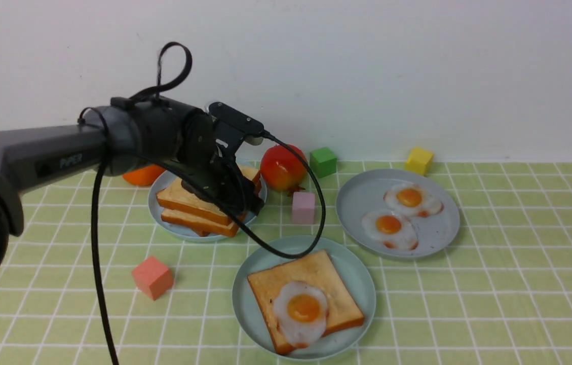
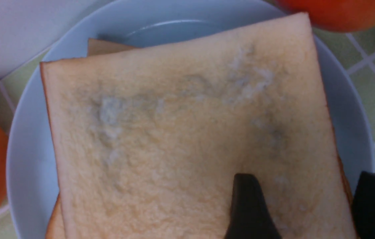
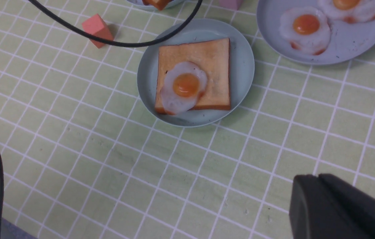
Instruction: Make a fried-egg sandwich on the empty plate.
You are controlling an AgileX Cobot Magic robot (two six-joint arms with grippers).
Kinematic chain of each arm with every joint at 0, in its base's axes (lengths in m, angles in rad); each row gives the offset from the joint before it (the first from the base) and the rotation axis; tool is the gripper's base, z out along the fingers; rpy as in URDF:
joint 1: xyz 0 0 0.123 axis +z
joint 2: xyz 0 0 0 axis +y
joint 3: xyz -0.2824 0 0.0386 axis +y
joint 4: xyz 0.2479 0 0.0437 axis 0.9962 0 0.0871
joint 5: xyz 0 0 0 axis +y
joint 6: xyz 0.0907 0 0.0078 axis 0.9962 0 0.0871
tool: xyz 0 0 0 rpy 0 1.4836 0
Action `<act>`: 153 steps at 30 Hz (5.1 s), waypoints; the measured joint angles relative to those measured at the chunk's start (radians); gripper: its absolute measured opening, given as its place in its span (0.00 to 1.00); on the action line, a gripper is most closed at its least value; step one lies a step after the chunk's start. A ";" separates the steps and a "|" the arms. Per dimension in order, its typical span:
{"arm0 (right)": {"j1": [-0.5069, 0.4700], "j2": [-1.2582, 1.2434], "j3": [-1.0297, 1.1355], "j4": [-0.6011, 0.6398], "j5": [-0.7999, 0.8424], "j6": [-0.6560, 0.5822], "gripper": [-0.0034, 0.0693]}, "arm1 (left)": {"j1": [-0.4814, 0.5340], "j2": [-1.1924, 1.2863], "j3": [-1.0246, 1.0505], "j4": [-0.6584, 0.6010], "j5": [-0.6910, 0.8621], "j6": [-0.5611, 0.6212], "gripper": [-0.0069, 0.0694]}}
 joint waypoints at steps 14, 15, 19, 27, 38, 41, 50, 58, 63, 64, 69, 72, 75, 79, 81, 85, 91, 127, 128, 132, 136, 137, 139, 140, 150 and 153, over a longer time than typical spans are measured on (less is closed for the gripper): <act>0.000 -0.001 0.000 0.001 0.008 0.023 0.14 | -0.001 0.015 -0.043 0.003 0.036 -0.058 0.21; 0.000 -0.001 0.000 0.001 0.009 0.023 0.14 | -0.002 0.015 -0.048 0.002 0.042 -0.058 0.21; 0.000 -0.001 0.000 0.001 0.016 0.023 0.14 | -0.002 0.015 -0.095 -0.001 0.108 -0.059 0.11; 0.000 -0.004 0.000 -0.010 0.020 0.023 0.15 | -0.009 -0.180 -0.122 -0.006 0.245 -0.020 0.11; 0.000 -0.063 0.000 -0.132 0.022 0.023 0.16 | -0.218 -0.574 0.287 -0.233 0.196 0.527 0.11; 0.000 -0.080 0.000 -0.148 0.025 0.023 0.17 | -0.271 -0.574 0.394 -0.250 0.165 0.623 0.11; 0.000 -0.093 0.000 -0.149 0.030 0.023 0.17 | -0.344 -0.456 0.460 -0.254 0.036 0.698 0.11; 0.000 -0.093 0.000 -0.149 0.032 0.023 0.18 | -0.344 -0.389 0.460 -0.257 -0.019 0.698 0.11; 0.000 -0.093 0.000 -0.149 0.033 0.023 0.19 | -0.344 -0.389 0.460 -0.258 -0.018 0.695 0.11; 0.000 -0.093 0.000 -0.149 0.033 0.023 0.19 | -0.344 -0.389 0.460 -0.258 -0.018 0.695 0.11; 0.000 -0.093 0.000 -0.149 0.033 0.023 0.20 | -0.344 -0.371 0.460 -0.261 -0.018 0.695 0.12; 0.000 -0.093 0.000 -0.149 0.033 0.023 0.20 | -0.344 -0.360 0.460 -0.264 -0.019 0.695 0.17; 0.000 -0.093 0.000 -0.149 0.033 0.023 0.20 | -0.344 -0.359 0.460 -0.265 -0.016 0.695 0.25; 0.000 -0.093 0.000 -0.146 0.033 0.023 0.21 | -0.344 -0.359 0.460 -0.265 -0.017 0.695 0.43; 0.000 -0.093 0.000 -0.146 0.033 0.023 0.21 | -0.344 -0.359 0.460 -0.265 -0.018 0.695 0.50; 0.000 -0.093 0.000 -0.146 0.036 0.023 0.21 | -0.344 -0.359 0.460 -0.279 -0.017 0.695 0.57; 0.000 -0.093 0.000 -0.146 0.060 0.023 0.21 | -0.344 -0.414 0.460 -0.335 0.001 0.681 0.57; 0.000 -0.537 0.140 -0.208 0.003 0.171 0.05 | -0.344 -1.966 1.436 -0.851 -0.519 0.453 0.07; 0.000 -0.535 0.177 -0.194 -0.048 0.186 0.05 | -0.344 -1.966 1.439 -0.852 -0.519 0.453 0.07; 0.000 -0.535 0.280 -0.183 -0.147 0.201 0.06 | -0.344 -1.966 1.443 -0.853 -0.519 0.453 0.07; 0.000 -0.532 0.374 -0.182 -0.173 0.205 0.06 | -0.344 -1.966 1.443 -0.853 -0.519 0.453 0.07; 0.000 -0.532 0.414 -0.182 -0.177 0.205 0.06 | -0.344 -1.966 1.443 -0.853 -0.519 0.453 0.07; 0.000 -0.532 0.455 -0.182 -0.179 0.205 0.06 | -0.344 -1.966 1.443 -0.853 -0.519 0.454 0.07; 0.000 -0.532 0.476 -0.184 -0.181 0.205 0.06 | -0.344 -1.966 1.443 -0.853 -0.519 0.455 0.07; -0.210 -0.588 0.615 -0.250 -0.362 0.153 0.04 | -0.344 -1.966 1.443 -0.856 -0.520 0.455 0.07; -0.330 -0.653 0.764 -0.143 -0.507 0.003 0.03 | -0.344 -1.966 1.443 -0.856 -0.520 0.455 0.08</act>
